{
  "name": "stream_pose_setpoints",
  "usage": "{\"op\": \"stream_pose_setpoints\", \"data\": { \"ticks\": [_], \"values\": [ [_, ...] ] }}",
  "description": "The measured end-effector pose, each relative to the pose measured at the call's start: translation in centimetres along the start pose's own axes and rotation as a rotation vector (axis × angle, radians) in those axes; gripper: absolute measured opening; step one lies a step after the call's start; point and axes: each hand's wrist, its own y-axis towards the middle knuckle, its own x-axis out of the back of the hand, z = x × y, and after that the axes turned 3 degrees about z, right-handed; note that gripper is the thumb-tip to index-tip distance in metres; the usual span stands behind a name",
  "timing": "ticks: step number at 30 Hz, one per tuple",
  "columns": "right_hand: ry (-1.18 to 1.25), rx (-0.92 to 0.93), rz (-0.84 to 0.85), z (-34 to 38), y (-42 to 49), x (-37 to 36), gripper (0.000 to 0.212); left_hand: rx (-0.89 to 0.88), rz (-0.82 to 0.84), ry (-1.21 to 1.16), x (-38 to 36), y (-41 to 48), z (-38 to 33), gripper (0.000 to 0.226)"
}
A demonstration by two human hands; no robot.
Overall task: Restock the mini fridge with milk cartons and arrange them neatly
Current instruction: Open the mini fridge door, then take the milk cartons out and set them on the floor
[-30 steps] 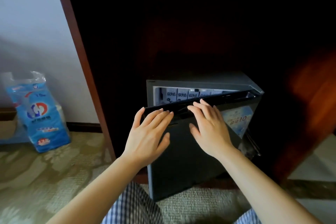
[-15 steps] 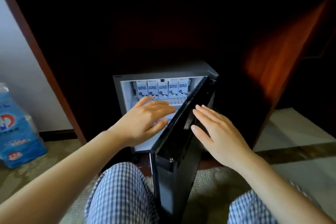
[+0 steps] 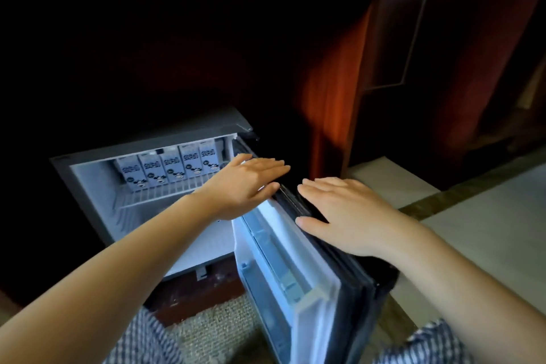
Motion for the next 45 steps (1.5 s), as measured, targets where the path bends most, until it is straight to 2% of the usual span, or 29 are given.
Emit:
{"op": "stream_pose_setpoints", "data": {
  "ticks": [4, 7, 11, 25, 34, 38, 45],
  "values": [
    [-0.080, -0.108, -0.014, -2.2, 1.1, -0.2, 0.060, 0.027, 0.076, -0.018, 0.1, 2.9, -1.3, 0.050],
    [-0.125, -0.193, -0.032, -3.9, 2.3, -1.1, 0.070, 0.084, 0.079, -0.034, -0.2, 5.5, -2.0, 0.050],
    [-0.079, -0.266, -0.054, -6.7, 3.5, -2.3, 0.078, 0.114, 0.079, -0.026, -1.0, 8.6, -2.7, 0.053],
    [-0.013, -0.414, -0.150, -14.3, 12.3, -3.2, 0.076, 0.183, 0.033, -0.138, -2.7, 16.1, -0.3, 0.051],
    [-0.026, -0.446, -0.197, -16.0, 15.9, -4.0, 0.071, 0.216, -0.010, 0.042, -4.6, 17.5, 0.4, 0.058],
    [-0.035, -0.461, -0.159, -16.4, 16.6, -3.9, 0.072, 0.245, 0.015, 0.081, -4.6, 17.8, 0.2, 0.065],
    [-0.076, -0.500, -0.053, -16.1, 16.7, -2.5, 0.071, 0.258, 0.021, 0.141, -4.7, 15.9, 0.0, 0.064]
  ]
}}
